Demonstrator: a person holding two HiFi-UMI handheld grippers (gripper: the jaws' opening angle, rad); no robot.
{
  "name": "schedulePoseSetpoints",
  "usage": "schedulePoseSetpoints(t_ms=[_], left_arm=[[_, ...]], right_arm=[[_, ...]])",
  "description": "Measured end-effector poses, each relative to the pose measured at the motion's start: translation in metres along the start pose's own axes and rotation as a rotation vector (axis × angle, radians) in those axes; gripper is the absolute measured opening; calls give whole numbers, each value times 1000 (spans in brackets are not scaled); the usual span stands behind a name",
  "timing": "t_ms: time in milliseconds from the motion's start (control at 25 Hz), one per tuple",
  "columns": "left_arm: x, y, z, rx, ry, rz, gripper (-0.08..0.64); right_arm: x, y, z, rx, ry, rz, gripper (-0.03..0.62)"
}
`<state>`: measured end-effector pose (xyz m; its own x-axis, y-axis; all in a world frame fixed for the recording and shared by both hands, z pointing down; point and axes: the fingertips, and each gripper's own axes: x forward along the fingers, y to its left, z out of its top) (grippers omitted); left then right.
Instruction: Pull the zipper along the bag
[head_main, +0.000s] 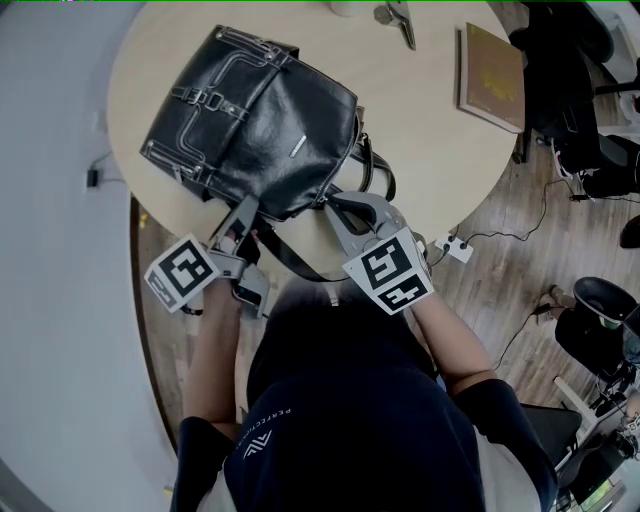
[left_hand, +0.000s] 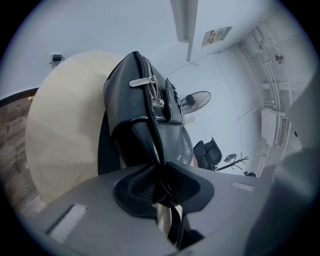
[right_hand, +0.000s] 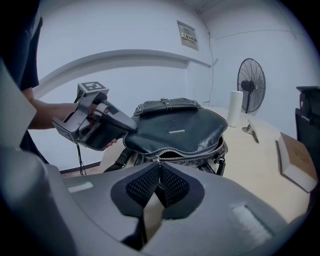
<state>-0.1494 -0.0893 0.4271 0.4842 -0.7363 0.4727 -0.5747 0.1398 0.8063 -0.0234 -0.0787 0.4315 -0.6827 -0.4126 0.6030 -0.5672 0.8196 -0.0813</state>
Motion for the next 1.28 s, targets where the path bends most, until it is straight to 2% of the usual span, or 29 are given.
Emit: schedulePoseSetpoints(t_ms=[200,240,360,440,560,800,840,920,1000,1280], left_arm=[[-1,1,0,-1,-3,4,80],[0,-1,0,-15,-5,-12,78],[7,-20,-2,-101,-24,-130,77],[9,-25,-2,-118,-27,-160,77],[5,-15,-2,-76,-16,-103,75],[6,-18,-2,-93,-18,-125,75],[4,-14,-2,-72,-14,-98,75],[-3,1,0,10,0,4,75],[-6,6,2,48,-2,41,75],[-4,4,-1,22,-38,32,91]], right_arm=[[0,-8,0,-1,-1,-5,17],[0,-10,0,-4,0,-7,17],[-1,-21,0,-3,-1,-24,17],[-1,-28,1,-2,0,-34,17],[0,-33,1,-15,6,-38,18],[2,-39,0,-15,11,-42,20],[2,-39,1,-15,12,-43,20],[0,-38,2,-11,13,-40,21],[-2,-34,4,-11,15,-32,18],[-1,-31,-1,-21,32,-22,15]])
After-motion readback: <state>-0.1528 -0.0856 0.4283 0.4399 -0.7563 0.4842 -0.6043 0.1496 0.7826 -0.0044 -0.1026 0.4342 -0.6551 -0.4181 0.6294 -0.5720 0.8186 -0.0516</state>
